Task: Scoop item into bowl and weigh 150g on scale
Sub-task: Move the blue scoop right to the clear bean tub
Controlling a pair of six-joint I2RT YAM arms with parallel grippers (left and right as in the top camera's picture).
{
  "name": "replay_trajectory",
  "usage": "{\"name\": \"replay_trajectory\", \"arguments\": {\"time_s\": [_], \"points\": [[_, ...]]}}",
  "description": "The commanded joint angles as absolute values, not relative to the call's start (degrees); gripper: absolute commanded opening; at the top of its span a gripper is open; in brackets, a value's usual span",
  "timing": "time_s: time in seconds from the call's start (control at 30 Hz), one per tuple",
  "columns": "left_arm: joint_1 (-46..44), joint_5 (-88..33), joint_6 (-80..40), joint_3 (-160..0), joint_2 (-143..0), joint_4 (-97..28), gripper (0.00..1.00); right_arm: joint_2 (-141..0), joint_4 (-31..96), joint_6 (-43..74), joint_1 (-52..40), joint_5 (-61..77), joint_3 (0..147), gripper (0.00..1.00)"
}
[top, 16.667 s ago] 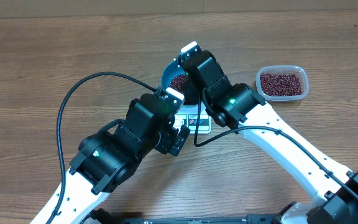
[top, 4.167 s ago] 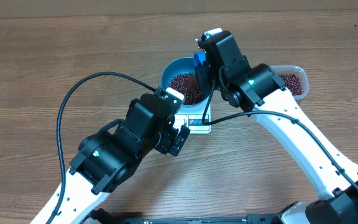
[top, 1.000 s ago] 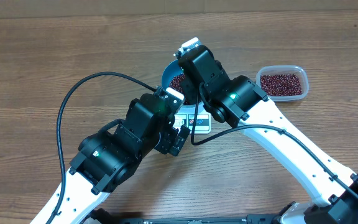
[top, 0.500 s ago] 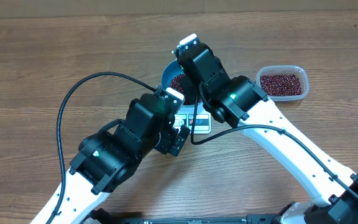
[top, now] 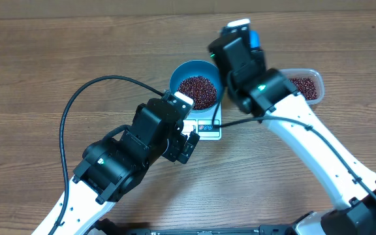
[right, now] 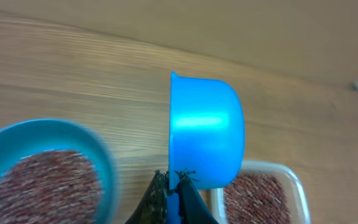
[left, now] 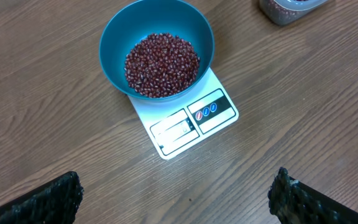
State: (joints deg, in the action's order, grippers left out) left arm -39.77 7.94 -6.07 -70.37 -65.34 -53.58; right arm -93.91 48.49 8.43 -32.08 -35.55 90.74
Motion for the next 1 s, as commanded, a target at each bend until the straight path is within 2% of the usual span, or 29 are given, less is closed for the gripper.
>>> {"name": "replay_trajectory", "arguments": {"time_s": [0.0, 0.27, 0.4, 0.97], "points": [[-39.7, 7.2, -6.9, -69.7, -65.6, -53.6, 0.99, -92.5, 50.3, 12.7, -26.0, -37.2, 92.5, 0.04], [-39.7, 7.2, -6.9, -69.7, -65.6, -53.6, 0.99, -92.7, 56.2, 14.9, -16.3, -37.2, 92.2, 0.04], [-39.7, 7.2, -6.9, -69.7, -65.6, -53.6, 1.00, -93.4, 57.6, 15.0, -12.1, -29.6, 91.9, 0.04], [-39.7, 7.2, -6.9, -69.7, -65.6, -53.6, 0.99, -98.3, 57.8, 16.8, -10.5, -27.4, 83.9, 0.04]]}}
